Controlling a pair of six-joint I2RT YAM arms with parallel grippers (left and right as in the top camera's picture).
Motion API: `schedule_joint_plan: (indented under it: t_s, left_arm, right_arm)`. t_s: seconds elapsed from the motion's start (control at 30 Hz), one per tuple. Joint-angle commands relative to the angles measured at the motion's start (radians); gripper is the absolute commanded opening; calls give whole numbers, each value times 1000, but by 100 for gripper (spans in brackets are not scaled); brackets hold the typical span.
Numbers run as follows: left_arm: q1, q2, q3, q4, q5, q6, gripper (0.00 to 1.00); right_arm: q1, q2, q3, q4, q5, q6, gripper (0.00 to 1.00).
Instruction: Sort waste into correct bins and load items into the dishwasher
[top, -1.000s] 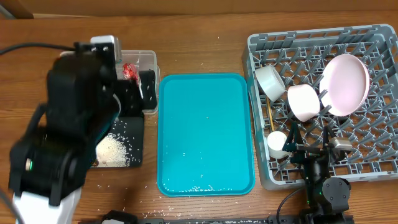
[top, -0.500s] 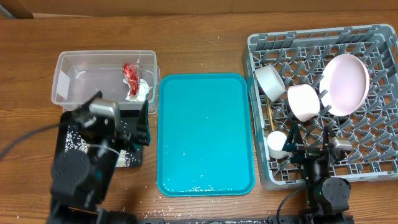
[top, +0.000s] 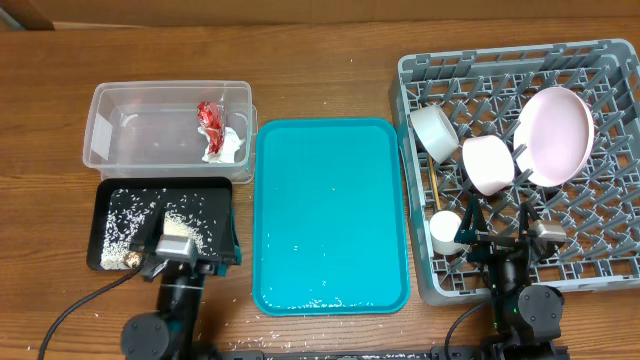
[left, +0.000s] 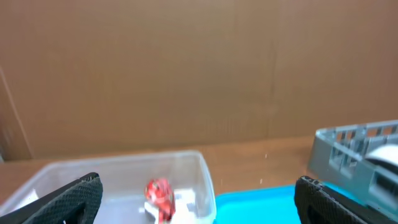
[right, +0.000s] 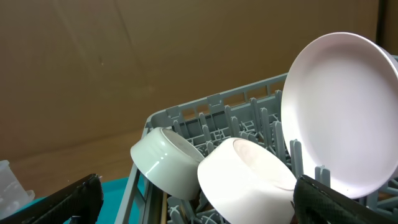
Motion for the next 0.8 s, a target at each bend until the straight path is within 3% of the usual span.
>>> schedule_joint_plan:
  t_s: [0.0, 0.17, 0.77]
  left_arm:
    - [7, -22, -64, 18, 13, -4, 100]
    - [8, -21, -188, 128, 13, -3, 100]
    - [13, -18, -194, -11, 6, -3, 100]
  right_arm:
    - [-5, -8, -10, 6, 6, 0, 100]
    - [-5, -8, -10, 6, 6, 0, 100]
    - [-5, -8, -10, 6, 6, 0, 100]
